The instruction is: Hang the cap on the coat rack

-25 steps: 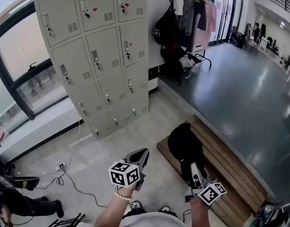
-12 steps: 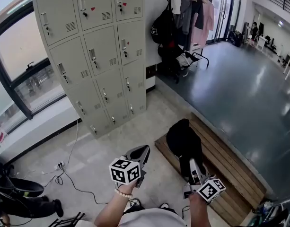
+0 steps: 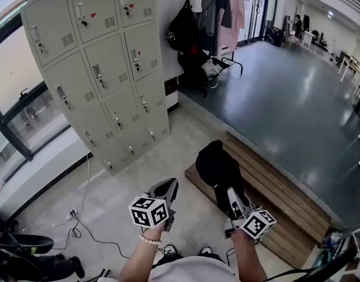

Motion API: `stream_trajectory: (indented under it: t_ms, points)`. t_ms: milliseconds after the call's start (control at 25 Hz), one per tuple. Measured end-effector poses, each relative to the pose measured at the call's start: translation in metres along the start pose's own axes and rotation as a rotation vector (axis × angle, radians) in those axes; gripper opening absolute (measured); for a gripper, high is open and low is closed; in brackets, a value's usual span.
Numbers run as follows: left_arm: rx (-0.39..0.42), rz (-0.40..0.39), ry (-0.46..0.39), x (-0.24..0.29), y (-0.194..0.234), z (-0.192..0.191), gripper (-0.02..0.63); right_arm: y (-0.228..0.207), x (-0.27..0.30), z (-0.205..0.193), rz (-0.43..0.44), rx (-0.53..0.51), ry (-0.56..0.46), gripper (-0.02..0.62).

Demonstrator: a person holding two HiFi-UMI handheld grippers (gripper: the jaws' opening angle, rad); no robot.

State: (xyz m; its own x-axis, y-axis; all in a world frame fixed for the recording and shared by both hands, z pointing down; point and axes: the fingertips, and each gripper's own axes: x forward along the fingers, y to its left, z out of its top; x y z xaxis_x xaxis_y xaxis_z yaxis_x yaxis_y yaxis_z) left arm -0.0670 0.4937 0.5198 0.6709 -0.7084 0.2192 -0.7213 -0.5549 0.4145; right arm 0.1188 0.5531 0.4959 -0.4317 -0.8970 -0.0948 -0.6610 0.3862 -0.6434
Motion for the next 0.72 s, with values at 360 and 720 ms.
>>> stream_trajectory:
  t_ms: [360, 720]
  points:
    - [0.034, -0.006, 0.003, -0.005, -0.014, -0.004, -0.003, 0.004, -0.01, 0.001, 0.009, 0.009, -0.013, 0.017]
    - [0.045, 0.018, 0.016, -0.005, -0.02, -0.011, -0.003, 0.002, -0.02, -0.001, 0.017, 0.027, 0.001, 0.017]
